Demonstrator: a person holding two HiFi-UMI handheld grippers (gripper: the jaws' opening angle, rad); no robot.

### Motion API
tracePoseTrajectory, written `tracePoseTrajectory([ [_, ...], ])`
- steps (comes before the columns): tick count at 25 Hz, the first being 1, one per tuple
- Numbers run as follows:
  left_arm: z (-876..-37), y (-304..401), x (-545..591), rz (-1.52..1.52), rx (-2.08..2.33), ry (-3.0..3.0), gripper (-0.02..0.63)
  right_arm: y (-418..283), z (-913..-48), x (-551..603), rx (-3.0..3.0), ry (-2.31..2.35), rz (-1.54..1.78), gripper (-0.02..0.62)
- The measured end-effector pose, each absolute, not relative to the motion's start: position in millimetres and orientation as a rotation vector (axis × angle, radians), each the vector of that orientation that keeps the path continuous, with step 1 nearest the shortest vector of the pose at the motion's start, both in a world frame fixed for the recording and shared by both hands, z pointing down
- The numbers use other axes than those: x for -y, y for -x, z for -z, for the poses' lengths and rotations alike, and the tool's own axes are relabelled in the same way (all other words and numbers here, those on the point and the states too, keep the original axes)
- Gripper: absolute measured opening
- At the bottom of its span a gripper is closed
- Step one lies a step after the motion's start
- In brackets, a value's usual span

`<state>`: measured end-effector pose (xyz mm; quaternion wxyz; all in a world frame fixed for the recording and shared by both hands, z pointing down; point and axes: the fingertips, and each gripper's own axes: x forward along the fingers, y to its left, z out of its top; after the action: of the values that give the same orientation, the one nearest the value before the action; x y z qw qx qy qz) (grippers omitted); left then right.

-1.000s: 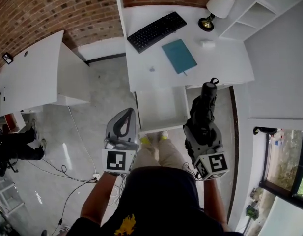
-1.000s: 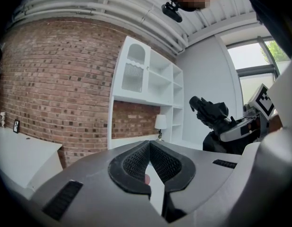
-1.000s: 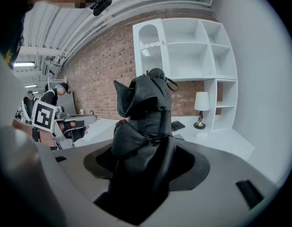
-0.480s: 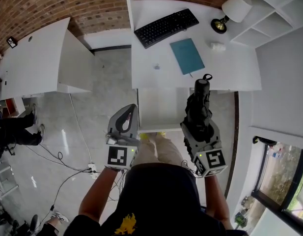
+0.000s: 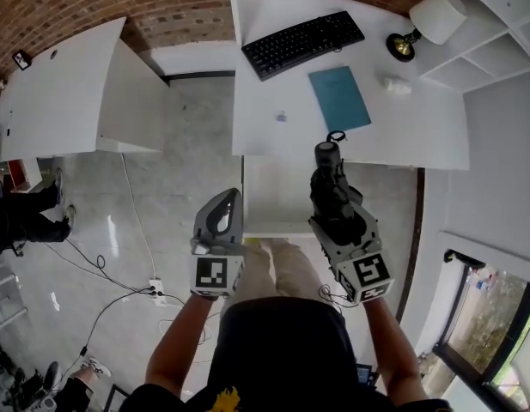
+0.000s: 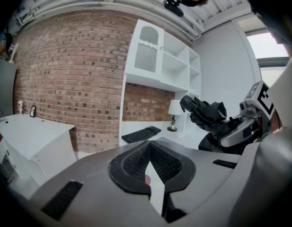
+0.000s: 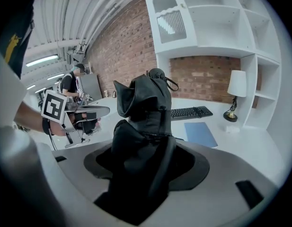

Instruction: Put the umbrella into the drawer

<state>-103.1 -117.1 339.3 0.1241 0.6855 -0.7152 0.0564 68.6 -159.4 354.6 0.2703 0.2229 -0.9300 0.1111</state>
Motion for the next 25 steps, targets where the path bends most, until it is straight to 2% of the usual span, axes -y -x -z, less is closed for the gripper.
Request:
tracePoseTrajectory([
  [10,-417,123,123,-0.256,2.090,-1.907,0.018,-39,-440,165,2.461,-0.356,-0.318,0.278],
  [25,-549,142,128,-0.219,2.110,-1.755,0.018,-13,-580,167,2.369,-0.156,-0.262,0.276],
])
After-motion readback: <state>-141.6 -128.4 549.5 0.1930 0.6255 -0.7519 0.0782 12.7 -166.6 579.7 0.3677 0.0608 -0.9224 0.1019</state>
